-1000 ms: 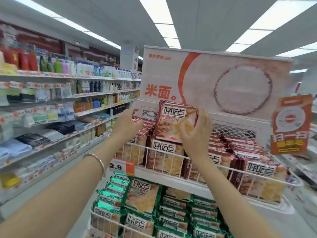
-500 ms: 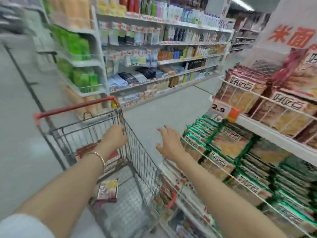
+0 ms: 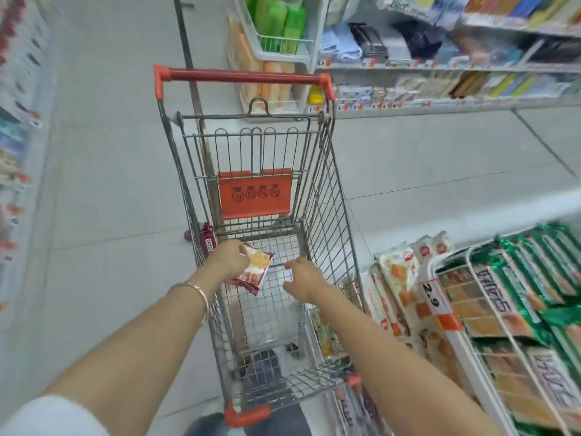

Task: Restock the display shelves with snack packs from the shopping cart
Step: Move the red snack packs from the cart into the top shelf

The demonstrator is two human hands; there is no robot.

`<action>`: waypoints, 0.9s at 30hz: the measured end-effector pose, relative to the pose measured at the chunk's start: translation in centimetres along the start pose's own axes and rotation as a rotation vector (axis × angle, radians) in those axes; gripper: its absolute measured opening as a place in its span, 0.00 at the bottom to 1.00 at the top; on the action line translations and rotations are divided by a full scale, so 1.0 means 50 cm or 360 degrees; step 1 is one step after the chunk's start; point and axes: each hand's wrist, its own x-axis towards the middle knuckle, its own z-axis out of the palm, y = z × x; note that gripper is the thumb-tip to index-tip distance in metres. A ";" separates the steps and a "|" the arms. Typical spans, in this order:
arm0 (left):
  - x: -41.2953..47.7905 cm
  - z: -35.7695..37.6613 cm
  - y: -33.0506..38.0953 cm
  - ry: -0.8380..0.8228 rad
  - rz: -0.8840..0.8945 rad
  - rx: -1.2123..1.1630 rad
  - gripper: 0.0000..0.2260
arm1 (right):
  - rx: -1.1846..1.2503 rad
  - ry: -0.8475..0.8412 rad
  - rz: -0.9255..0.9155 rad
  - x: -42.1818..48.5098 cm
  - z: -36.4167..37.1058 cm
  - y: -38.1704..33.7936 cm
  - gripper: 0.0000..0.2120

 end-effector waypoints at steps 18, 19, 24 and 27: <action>0.323 0.346 -0.234 0.0282 -0.1507 -0.1568 0.22 | 0.0144 -0.0063 -0.0020 0.413 0.183 0.131 0.21; 0.342 0.362 -0.239 0.0290 -0.1553 -0.1663 0.24 | 0.0188 -0.0012 0.0000 0.427 0.190 0.132 0.21; 0.410 0.440 -0.249 0.0449 -0.1540 -0.1753 0.41 | 0.0446 0.0220 0.0084 0.474 0.204 0.143 0.18; 0.445 0.487 -0.286 0.0538 -0.1575 -0.1892 0.41 | 0.0596 0.0323 0.0118 0.479 0.192 0.155 0.15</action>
